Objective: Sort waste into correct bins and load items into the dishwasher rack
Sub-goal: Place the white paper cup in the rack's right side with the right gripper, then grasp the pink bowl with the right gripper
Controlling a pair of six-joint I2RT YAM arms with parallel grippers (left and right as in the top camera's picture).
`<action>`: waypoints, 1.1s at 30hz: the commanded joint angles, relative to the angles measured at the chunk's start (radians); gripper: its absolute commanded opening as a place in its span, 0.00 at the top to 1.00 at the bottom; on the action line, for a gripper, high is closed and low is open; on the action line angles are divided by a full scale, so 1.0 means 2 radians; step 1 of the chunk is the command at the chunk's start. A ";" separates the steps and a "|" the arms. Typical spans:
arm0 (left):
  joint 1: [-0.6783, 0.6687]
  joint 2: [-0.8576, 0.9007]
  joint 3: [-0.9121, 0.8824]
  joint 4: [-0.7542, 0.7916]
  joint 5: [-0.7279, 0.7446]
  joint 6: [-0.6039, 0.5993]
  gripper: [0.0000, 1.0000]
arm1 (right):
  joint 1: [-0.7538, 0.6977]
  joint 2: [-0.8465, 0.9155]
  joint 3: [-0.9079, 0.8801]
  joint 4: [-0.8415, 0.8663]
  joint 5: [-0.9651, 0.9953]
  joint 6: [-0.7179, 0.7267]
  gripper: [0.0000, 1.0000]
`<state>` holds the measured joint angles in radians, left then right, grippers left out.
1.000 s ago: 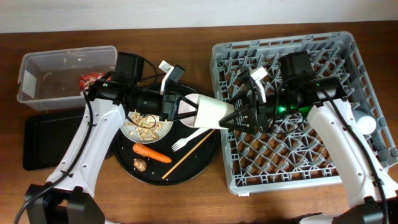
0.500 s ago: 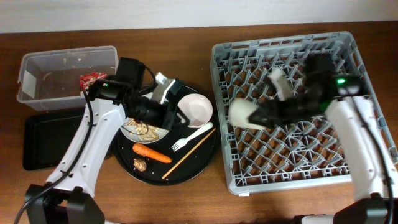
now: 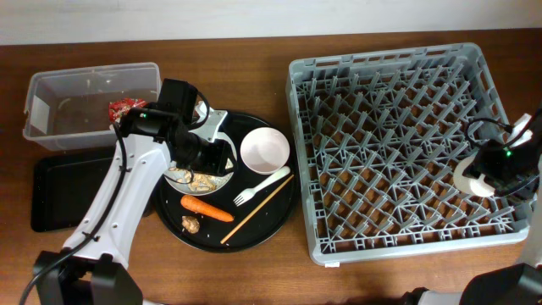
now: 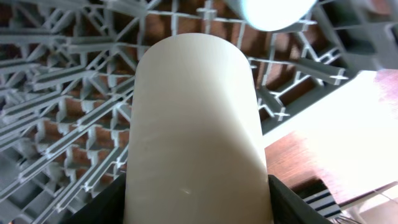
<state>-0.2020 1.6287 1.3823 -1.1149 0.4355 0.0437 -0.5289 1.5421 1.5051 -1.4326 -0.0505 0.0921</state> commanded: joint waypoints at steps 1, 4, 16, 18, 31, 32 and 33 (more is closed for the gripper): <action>0.000 -0.009 0.004 0.000 -0.005 -0.004 0.62 | -0.001 0.001 -0.015 0.011 0.018 0.015 0.48; 0.000 -0.009 0.004 -0.001 -0.005 -0.005 0.62 | -0.001 0.010 -0.027 0.014 0.018 0.015 0.47; 0.000 -0.009 0.004 -0.001 -0.005 -0.005 0.62 | -0.001 0.033 -0.038 0.017 0.003 0.014 0.10; 0.000 -0.009 0.004 -0.001 -0.005 -0.005 0.62 | -0.001 0.033 -0.038 0.017 0.003 0.014 0.07; 0.007 -0.009 0.004 -0.011 -0.037 -0.032 0.61 | 0.097 0.032 -0.038 0.017 -0.229 -0.123 0.11; 0.015 -0.009 0.004 -0.019 -0.060 -0.044 0.61 | 0.137 0.031 -0.036 0.018 -0.229 -0.130 0.12; 0.032 -0.009 0.004 -0.031 -0.080 -0.060 0.61 | 0.186 0.029 -0.033 0.023 -0.229 -0.130 0.15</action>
<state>-0.1936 1.6287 1.3823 -1.1450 0.3843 0.0025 -0.3099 1.6005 1.4338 -1.3968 -0.4450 -0.1173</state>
